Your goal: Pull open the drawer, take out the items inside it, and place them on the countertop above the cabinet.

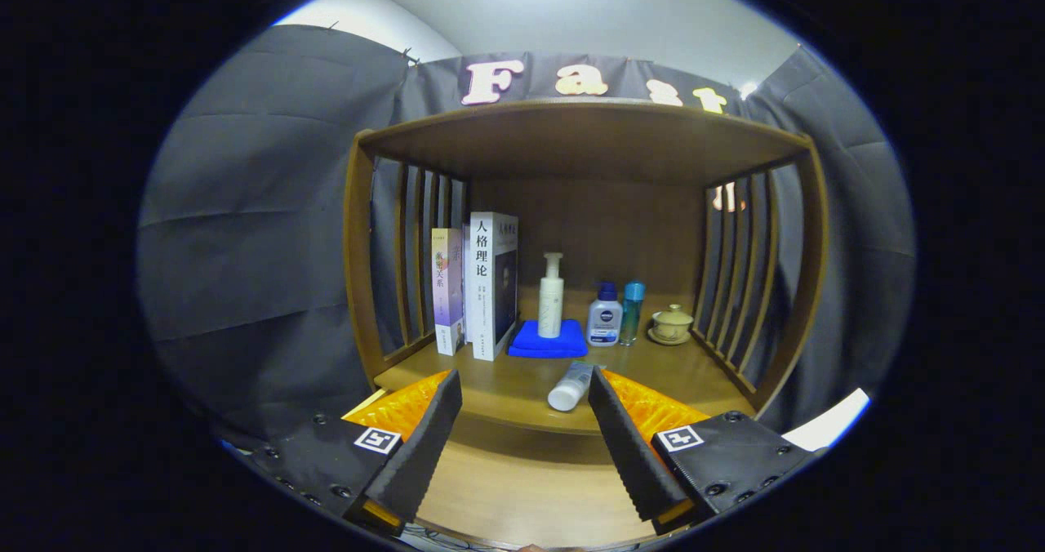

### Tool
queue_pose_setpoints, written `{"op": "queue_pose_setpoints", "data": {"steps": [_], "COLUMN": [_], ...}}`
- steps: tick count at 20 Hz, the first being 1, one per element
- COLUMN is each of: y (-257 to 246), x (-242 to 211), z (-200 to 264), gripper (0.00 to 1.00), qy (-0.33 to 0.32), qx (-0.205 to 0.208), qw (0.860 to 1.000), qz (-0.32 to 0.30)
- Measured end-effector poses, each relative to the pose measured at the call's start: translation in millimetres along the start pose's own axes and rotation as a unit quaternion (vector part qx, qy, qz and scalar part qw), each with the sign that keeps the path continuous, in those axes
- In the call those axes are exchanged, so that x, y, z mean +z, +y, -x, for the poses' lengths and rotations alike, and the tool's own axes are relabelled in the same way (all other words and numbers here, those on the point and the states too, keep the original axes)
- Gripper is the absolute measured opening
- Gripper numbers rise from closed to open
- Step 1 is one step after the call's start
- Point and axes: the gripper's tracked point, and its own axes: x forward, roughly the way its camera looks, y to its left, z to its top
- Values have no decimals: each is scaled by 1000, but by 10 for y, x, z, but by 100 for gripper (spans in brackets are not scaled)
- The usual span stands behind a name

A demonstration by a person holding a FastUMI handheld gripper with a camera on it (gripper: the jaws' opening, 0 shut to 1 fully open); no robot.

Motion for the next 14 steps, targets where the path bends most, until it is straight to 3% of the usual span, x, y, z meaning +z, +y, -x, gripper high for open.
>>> {"op": "queue_pose_setpoints", "data": {"steps": [7,14], "y": [-221,-632], "x": [-454,-763], "z": [531,935], "gripper": [98,98], "qy": [-17,-28], "qx": [-52,-111], "qw": [998,993], "qz": [-42,-30]}}
